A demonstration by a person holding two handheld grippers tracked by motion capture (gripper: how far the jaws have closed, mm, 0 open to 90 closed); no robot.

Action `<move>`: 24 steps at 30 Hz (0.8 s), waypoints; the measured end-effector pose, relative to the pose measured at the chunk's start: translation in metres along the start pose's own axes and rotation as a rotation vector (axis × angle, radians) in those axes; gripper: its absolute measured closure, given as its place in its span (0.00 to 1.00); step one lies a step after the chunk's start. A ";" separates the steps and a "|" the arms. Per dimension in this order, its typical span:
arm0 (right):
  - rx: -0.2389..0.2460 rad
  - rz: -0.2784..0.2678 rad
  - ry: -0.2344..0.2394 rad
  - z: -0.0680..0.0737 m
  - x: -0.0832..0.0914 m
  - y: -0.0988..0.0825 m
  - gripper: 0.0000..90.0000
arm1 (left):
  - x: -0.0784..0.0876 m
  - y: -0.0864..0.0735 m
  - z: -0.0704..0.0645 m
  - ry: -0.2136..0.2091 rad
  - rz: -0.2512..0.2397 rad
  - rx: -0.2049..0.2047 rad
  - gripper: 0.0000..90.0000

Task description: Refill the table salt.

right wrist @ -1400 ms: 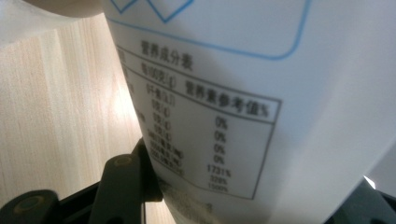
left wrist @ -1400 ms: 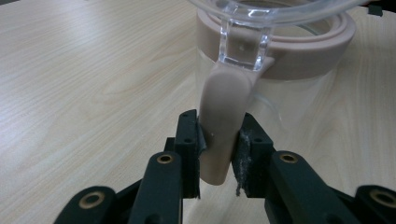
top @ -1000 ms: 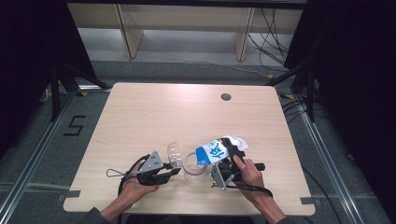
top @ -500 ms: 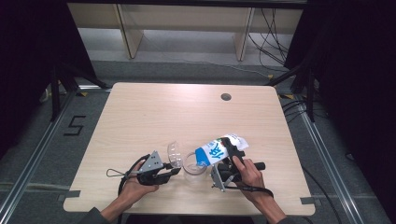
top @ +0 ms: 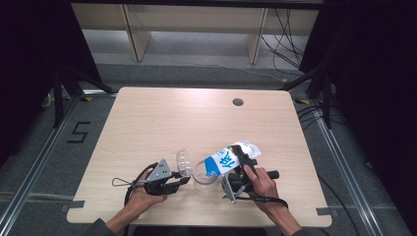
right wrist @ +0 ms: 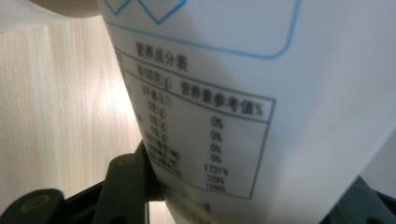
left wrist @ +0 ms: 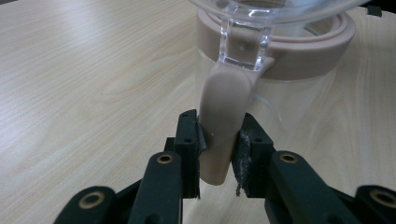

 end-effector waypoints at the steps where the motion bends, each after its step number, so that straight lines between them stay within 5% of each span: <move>1: 0.002 0.001 0.001 0.000 0.000 0.000 0.57 | 0.000 0.000 0.000 0.000 0.000 0.000 0.81; 9: 0.008 -0.004 -0.005 0.000 0.000 0.000 0.57 | 0.000 0.000 0.000 0.001 0.000 0.000 0.81; 12: 0.058 0.024 -0.002 -0.004 0.003 -0.001 0.57 | 0.000 0.000 0.000 0.000 0.000 0.000 0.81; 13: 0.070 -0.016 -0.014 -0.005 0.000 0.002 0.57 | 0.000 0.000 0.000 0.000 0.000 0.000 0.81; 14: -0.022 0.000 -0.005 0.002 0.000 -0.001 0.57 | 0.000 0.000 0.000 0.000 0.001 0.000 0.81; 15: 0.116 -0.035 -0.017 -0.007 -0.001 0.003 0.57 | 0.000 0.000 0.000 0.001 0.001 0.000 0.81; 16: 0.151 -0.039 -0.021 -0.009 -0.001 0.004 0.57 | 0.000 0.000 0.000 0.001 0.001 0.000 0.81; 17: 0.026 0.000 -0.009 -0.001 0.000 0.000 0.57 | 0.000 0.000 0.000 0.000 0.001 0.000 0.81; 19: 0.089 -0.016 -0.020 -0.005 0.000 0.002 0.57 | 0.000 0.000 0.000 0.000 0.001 0.001 0.81; 24: 0.080 -0.012 -0.021 -0.004 0.000 0.001 0.57 | 0.000 0.000 0.000 0.000 0.000 0.003 0.81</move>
Point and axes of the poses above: each handheld gripper's, and its own axes: x roughly backward along the jaws, y roughly out of its top, z roughly to its left, the point moved 2 cm from there along -x, roughly forward along the jaws, and after that the axes turned 6 degrees about -x, right-handed, at the moved point
